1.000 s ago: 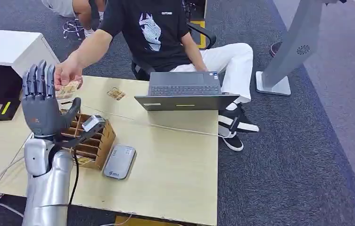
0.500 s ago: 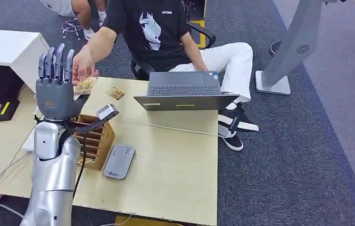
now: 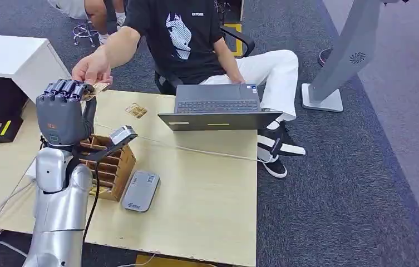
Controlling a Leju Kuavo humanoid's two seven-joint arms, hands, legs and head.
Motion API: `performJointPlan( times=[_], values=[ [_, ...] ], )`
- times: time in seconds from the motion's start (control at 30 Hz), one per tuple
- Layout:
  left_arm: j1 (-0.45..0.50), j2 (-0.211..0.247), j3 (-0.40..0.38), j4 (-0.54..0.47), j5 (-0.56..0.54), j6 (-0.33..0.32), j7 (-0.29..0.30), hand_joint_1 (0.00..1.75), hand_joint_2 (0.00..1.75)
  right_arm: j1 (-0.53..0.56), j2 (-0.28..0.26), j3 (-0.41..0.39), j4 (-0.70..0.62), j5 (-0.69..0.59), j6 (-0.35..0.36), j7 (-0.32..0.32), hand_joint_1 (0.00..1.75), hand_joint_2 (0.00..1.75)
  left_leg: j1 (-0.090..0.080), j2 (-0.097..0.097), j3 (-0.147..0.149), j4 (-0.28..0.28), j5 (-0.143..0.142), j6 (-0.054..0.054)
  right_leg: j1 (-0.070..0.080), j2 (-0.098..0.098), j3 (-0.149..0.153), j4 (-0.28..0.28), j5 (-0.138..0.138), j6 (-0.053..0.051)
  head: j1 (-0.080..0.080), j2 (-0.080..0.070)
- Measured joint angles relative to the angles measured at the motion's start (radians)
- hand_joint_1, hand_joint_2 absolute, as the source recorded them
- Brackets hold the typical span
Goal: Pass the card to the sensor for recognition and then transmit it.
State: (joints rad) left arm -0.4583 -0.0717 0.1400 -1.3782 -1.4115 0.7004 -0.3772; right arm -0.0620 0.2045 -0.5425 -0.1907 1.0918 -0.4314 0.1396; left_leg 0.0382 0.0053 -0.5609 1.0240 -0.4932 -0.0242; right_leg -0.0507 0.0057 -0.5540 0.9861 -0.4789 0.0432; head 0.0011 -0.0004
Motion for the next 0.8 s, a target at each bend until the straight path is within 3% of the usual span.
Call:
performJointPlan(
  times=[0.13,0.27,0.5,0.53,0.63,0.7,0.73,0.8],
  values=[
    [0.0,-0.001,0.0,-0.007,0.011,0.0,-0.019,1.75,1.75,0.0,0.0,0.0,0.0,-0.001,0.0,0.0,0.0,1.75,0.0,0.0,0.0,0.0,0.0,0.0,0.0,0.0,0.0,0.0,0.0,0.0,0.0,0.0],
    [0.001,-0.013,0.001,-0.007,0.058,0.0,-0.077,1.75,1.75,0.0,-0.001,0.0,0.0,-0.003,-0.002,-0.005,0.0,1.75,0.0,0.0,0.0,0.0,0.0,0.0,0.0,0.0,0.0,0.0,0.0,0.0,0.0,0.0],
    [0.001,-0.014,0.001,-0.007,0.06,0.0,-0.08,1.75,1.75,0.0,-0.001,0.0,0.0,-0.003,-0.002,-0.005,0.0,1.75,0.0,0.0,0.0,0.0,0.0,0.0,0.0,0.0,0.0,0.0,0.0,0.0,0.0,0.0],
    [0.011,-0.03,0.001,-0.018,0.079,0.0,-0.13,1.75,1.75,0.0,-0.001,0.0,0.0,-0.003,-0.006,-0.007,0.0,1.75,0.0,0.0,0.0,0.0,0.0,0.0,0.0,0.0,0.0,0.0,0.0,0.0,0.0,0.0],
    [0.054,-0.07,-0.001,-0.037,0.154,0.0,-0.184,1.75,1.75,0.001,0.001,-0.003,-0.003,-0.005,-0.017,-0.006,0.0,1.75,-0.001,0.0,0.0,0.0,0.0,0.0,0.0,0.0,0.0,0.0,0.0,0.0,0.0,0.0],
    [0.121,-0.078,-0.056,-0.037,0.217,0.0,-0.134,1.75,1.75,0.005,0.001,-0.008,-0.005,-0.052,-0.019,-0.033,0.0,1.75,-0.001,0.0,0.0,0.0,0.0,0.0,0.0,0.0,0.0,0.0,0.0,0.0,0.0,0.0],
    [0.193,-0.077,-0.119,-0.032,0.242,0.0,-0.112,1.75,1.75,0.012,-0.001,-0.007,-0.005,-0.077,-0.024,-0.048,0.0,1.75,-0.001,0.0,-0.001,0.0,-0.001,0.0,0.0,0.0,-0.001,0.0,-0.001,0.0,0.0,0.0],
    [0.235,-0.067,-0.175,-0.028,0.298,0.0,-0.071,1.75,1.75,0.017,0.0,-0.007,-0.005,-0.075,-0.037,-0.048,0.0,1.75,-0.001,0.0,-0.001,0.0,-0.001,0.0,0.0,0.0,-0.001,0.0,-0.001,0.0,0.0,0.0]
  ],
)
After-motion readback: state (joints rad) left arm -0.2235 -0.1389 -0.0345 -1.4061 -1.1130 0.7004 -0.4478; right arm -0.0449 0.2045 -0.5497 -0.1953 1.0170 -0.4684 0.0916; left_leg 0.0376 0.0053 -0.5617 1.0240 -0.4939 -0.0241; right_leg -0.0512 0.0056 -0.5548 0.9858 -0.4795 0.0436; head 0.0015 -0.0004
